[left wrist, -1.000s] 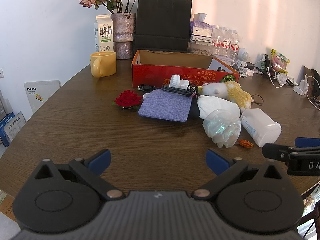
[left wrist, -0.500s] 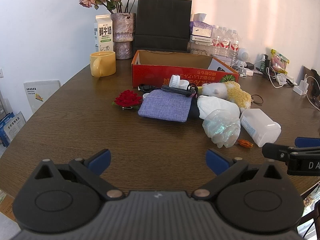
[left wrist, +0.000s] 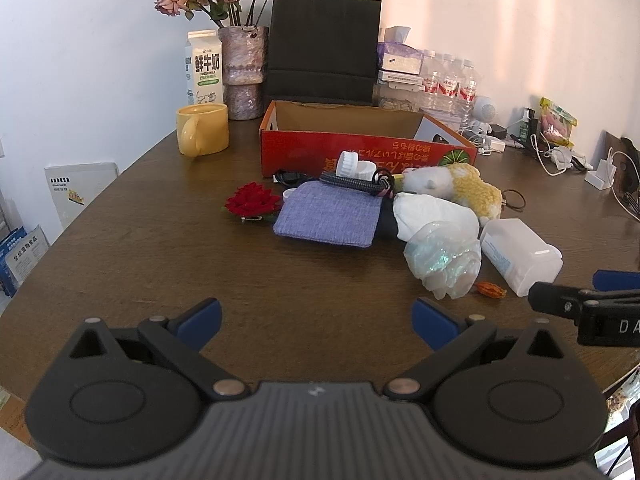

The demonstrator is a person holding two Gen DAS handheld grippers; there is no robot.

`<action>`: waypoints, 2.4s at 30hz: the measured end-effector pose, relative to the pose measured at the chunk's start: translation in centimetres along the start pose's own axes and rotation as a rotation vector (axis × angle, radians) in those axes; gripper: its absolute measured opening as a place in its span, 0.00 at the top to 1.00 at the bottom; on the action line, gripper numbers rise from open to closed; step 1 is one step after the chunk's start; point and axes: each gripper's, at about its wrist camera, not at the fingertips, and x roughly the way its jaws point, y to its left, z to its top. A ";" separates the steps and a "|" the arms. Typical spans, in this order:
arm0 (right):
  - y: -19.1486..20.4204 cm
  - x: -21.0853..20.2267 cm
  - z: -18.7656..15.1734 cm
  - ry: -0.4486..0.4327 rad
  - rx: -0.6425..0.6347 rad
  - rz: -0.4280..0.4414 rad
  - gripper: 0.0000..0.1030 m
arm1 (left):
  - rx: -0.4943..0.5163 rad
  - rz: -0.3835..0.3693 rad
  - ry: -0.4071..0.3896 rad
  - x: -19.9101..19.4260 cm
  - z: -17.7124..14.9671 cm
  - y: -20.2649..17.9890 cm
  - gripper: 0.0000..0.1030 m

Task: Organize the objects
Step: 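Grasp the clear plastic bag with the left tool while the right tool grasps the translucent white box, then carry the bag and box into the cardboard box while both tools open to release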

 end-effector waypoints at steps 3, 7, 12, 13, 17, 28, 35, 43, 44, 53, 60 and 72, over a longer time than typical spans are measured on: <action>-0.4 0.4 0.4 -0.011 -0.004 -0.024 0.00 | 0.003 0.003 -0.006 0.4 0.4 0.0 0.00; -1.0 1.5 1.0 -0.017 -0.031 -0.057 0.00 | 0.007 0.009 -0.003 1.4 1.0 -0.1 0.00; -2.1 4.4 1.9 0.006 -0.086 -0.104 0.05 | 0.011 -0.001 0.013 2.8 1.8 -0.4 0.00; -2.4 5.1 2.1 0.022 -0.093 -0.111 0.08 | 0.013 -0.003 0.016 3.1 1.9 -0.5 0.00; -3.0 7.5 2.5 0.062 -0.128 -0.113 0.14 | 0.022 -0.007 0.029 4.3 2.5 -1.4 0.00; -4.5 11.5 3.4 0.123 -0.104 0.011 0.36 | 0.002 -0.035 0.004 5.9 4.8 -4.4 0.00; -5.2 12.2 3.7 0.108 -0.119 0.042 0.37 | -0.064 -0.061 0.061 8.0 5.2 -5.9 0.03; -6.0 12.1 3.7 0.104 -0.129 0.060 0.37 | -0.118 -0.101 0.132 10.1 4.7 -8.0 0.31; -6.1 12.1 3.7 0.103 -0.130 0.061 0.37 | -0.122 -0.102 0.140 10.3 4.7 -8.2 0.34; -5.9 12.0 3.3 0.082 -0.139 0.056 0.37 | -0.146 -0.147 0.132 11.3 4.1 -8.1 0.58; -4.9 11.0 2.8 0.047 -0.176 0.051 0.37 | -0.112 -0.191 0.103 10.4 4.1 -7.0 0.62; -3.2 8.2 6.7 -0.113 -0.157 0.063 0.37 | -0.077 -0.237 -0.059 7.3 8.5 -4.1 0.61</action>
